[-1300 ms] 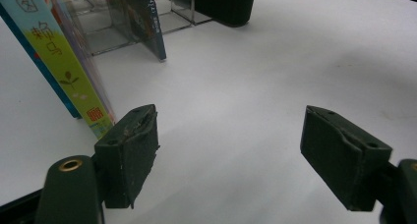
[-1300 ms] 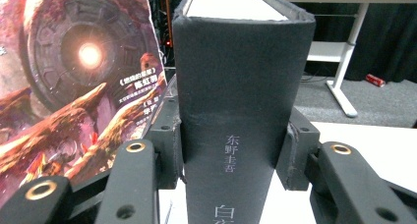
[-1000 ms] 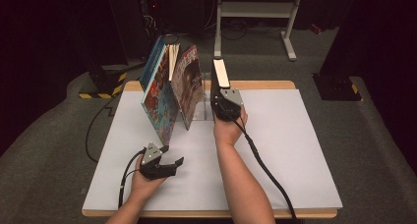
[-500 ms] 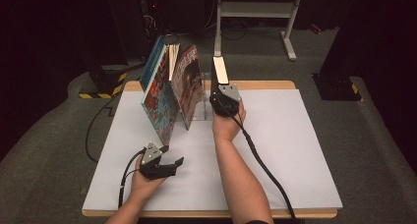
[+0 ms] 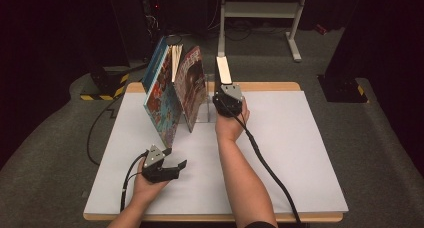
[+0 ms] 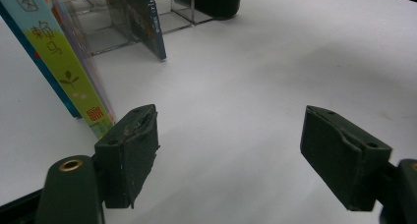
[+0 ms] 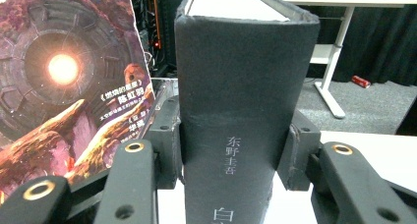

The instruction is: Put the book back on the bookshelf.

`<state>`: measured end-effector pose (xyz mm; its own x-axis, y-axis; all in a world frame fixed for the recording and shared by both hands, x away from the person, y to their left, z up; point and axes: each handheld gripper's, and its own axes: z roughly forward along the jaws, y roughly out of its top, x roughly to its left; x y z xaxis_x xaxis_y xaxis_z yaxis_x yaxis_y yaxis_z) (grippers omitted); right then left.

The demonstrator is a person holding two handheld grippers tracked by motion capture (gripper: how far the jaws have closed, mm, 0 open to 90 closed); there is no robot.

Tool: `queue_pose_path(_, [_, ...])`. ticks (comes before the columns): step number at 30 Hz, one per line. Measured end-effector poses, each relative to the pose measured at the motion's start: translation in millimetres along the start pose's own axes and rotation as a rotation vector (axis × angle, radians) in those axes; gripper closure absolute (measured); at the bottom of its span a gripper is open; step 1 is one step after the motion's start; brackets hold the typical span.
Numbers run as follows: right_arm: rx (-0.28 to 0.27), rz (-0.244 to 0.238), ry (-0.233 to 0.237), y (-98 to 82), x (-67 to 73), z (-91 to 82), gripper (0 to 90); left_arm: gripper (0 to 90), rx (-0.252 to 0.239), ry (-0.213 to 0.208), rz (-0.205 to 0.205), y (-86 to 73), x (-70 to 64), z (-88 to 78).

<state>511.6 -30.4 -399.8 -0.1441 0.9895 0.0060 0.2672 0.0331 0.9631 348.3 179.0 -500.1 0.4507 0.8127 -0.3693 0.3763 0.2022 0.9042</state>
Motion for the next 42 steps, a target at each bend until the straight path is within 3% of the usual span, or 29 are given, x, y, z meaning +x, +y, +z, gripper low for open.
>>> queue_pose_path(18, [0.019, -0.01, 0.053, 0.1, -0.5, -0.5, 46.9, 22.5, 0.004, 0.001, 0.007, 0.0, 0.3, -0.1])
queue_pose_path(26, [0.031, -0.016, 0.12, 0.9, -3.0, -4.5, 33.7, 22.5, -0.002, 0.002, 0.005, -0.3, -0.3, 0.4])
queue_pose_path(32, [0.047, -0.014, 0.136, 0.4, -6.2, -8.4, 23.6, 22.3, -0.002, 0.005, 0.007, -0.4, -0.6, 0.4])
queue_pose_path(42, [0.064, -0.03, 0.152, -5.6, -13.9, -17.3, 15.9, 21.7, 0.005, 0.007, 0.014, -0.6, -0.5, 0.5])
